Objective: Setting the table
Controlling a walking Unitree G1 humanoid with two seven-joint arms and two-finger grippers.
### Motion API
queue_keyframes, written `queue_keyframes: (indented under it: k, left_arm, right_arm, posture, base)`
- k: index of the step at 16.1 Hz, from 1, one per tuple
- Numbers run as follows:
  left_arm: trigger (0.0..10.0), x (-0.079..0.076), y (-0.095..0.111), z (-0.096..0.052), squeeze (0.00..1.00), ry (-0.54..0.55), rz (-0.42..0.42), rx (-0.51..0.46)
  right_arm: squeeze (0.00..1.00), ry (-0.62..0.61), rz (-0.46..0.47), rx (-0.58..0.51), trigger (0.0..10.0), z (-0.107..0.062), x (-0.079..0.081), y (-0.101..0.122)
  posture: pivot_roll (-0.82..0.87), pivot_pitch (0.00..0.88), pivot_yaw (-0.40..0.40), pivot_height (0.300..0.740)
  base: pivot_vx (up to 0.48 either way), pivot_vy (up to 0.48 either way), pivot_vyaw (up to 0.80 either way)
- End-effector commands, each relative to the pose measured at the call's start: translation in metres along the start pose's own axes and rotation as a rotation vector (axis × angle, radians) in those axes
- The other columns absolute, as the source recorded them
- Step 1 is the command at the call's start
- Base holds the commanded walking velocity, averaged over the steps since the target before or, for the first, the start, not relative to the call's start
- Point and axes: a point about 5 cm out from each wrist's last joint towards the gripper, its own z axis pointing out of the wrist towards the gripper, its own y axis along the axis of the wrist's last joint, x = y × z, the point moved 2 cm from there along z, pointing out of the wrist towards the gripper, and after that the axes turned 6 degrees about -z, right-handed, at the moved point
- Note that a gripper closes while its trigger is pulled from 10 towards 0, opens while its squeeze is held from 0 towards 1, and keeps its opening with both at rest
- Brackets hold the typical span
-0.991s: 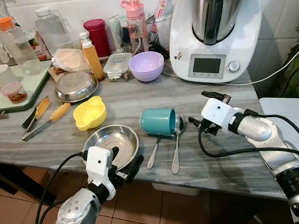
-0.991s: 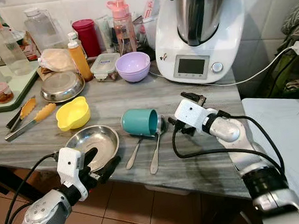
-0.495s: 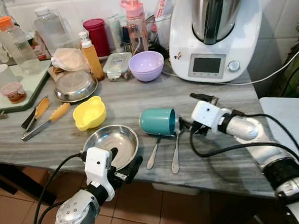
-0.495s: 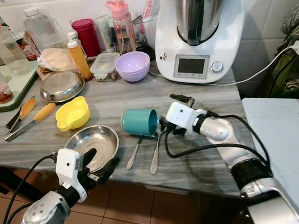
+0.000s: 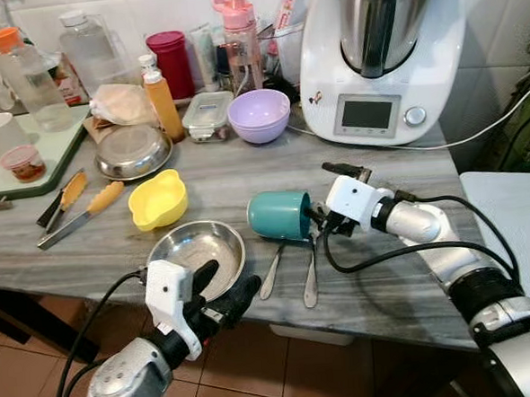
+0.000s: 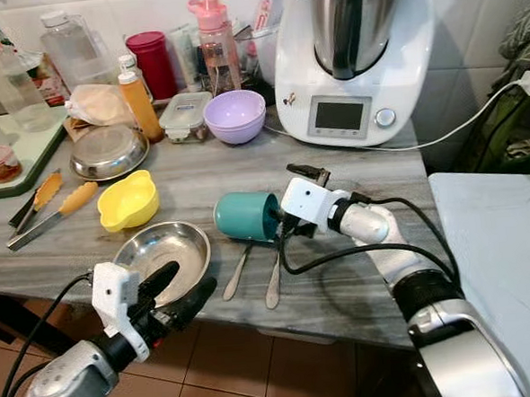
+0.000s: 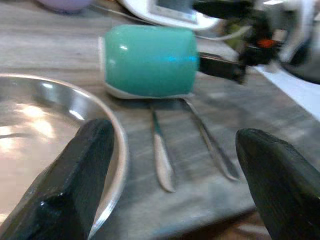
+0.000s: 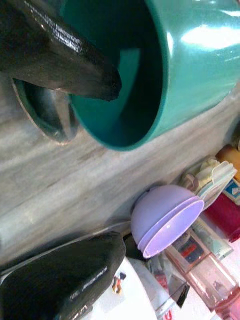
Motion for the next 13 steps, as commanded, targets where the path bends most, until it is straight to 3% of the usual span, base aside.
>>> queue_keyframes:
  k: [1, 2, 3, 13]
  left_arm:
    - [10.0, -0.0017, -0.0002, -0.0037, 0.00, -0.027, -0.004, 0.019]
    - [10.0, -0.0029, -0.0006, -0.0039, 0.00, -0.041, -0.005, 0.025]
    - [10.0, -0.0023, -0.0011, -0.0040, 0.00, -0.038, -0.004, 0.028]
    - [10.0, 0.0033, -0.0099, -0.0051, 0.00, -0.022, -0.009, 0.040]
  right_arm:
    - [0.00, 0.007, -0.031, -0.027, 10.0, 0.0053, -0.0039, 0.0082]
    - [0.00, 0.010, -0.027, -0.032, 4.2, 0.0066, -0.0039, 0.0092]
    - [0.00, 0.010, -0.023, -0.032, 0.0, 0.0083, -0.0039, 0.0100]
    - [0.00, -0.013, -0.002, -0.030, 0.0, 0.0123, -0.0074, 0.0093]
  posture:
    - [-0.12, 0.063, 0.101, 0.740]
    - [-0.12, 0.064, 0.102, 0.740]
    - [-0.12, 0.062, 0.101, 0.740]
    - [-0.12, 0.053, 0.092, 0.740]
  base:
    - [0.000, 0.000, 0.00]
    - [0.000, 0.000, 0.00]
    - [0.000, 0.000, 0.00]
    - [0.000, 0.000, 0.00]
